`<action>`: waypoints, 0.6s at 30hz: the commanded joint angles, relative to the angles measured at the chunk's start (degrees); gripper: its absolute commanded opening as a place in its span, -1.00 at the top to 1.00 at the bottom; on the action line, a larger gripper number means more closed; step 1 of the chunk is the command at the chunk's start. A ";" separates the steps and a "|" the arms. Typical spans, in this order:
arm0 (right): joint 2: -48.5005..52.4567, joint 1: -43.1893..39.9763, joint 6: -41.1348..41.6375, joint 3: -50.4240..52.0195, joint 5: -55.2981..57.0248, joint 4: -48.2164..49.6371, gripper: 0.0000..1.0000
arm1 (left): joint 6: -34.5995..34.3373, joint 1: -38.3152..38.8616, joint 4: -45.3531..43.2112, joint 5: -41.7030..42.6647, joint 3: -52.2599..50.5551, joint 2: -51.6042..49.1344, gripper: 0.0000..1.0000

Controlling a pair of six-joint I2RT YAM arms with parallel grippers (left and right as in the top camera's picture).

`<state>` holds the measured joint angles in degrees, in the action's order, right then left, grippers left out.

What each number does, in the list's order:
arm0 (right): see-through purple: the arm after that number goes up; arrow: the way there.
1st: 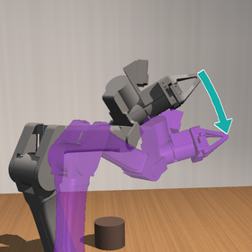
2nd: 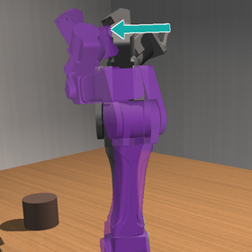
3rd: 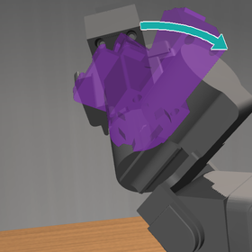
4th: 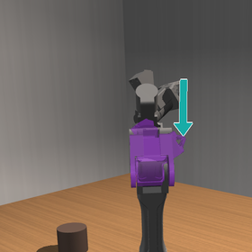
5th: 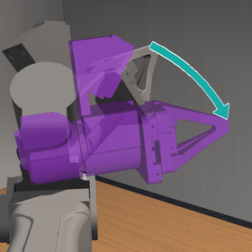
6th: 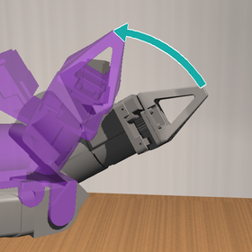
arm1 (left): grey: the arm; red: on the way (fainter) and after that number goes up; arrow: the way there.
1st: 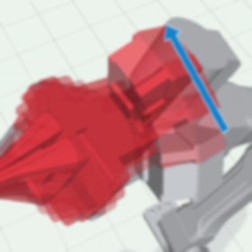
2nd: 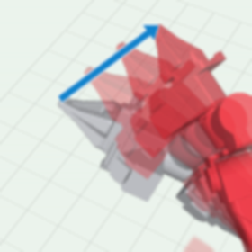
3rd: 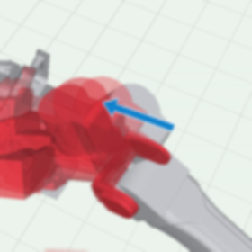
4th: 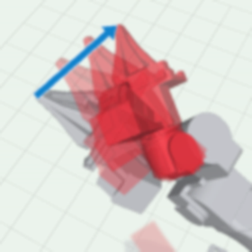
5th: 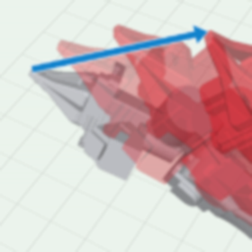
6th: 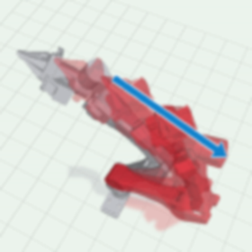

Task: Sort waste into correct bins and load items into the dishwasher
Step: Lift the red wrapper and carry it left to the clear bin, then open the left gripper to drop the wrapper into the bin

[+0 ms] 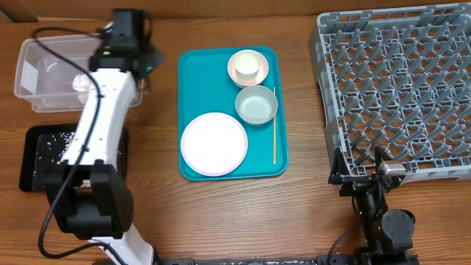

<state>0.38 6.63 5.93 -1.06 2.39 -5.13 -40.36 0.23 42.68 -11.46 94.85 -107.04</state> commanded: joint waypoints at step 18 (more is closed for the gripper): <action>-0.20 0.17 -0.39 0.59 0.48 0.50 -1.00 | 0.11 -11.15 -0.02 -0.31 -0.13 -4.04 -0.91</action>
<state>0.38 6.63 5.91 -1.06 2.37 -5.10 -40.36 -10.87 42.46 -12.21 94.85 -111.57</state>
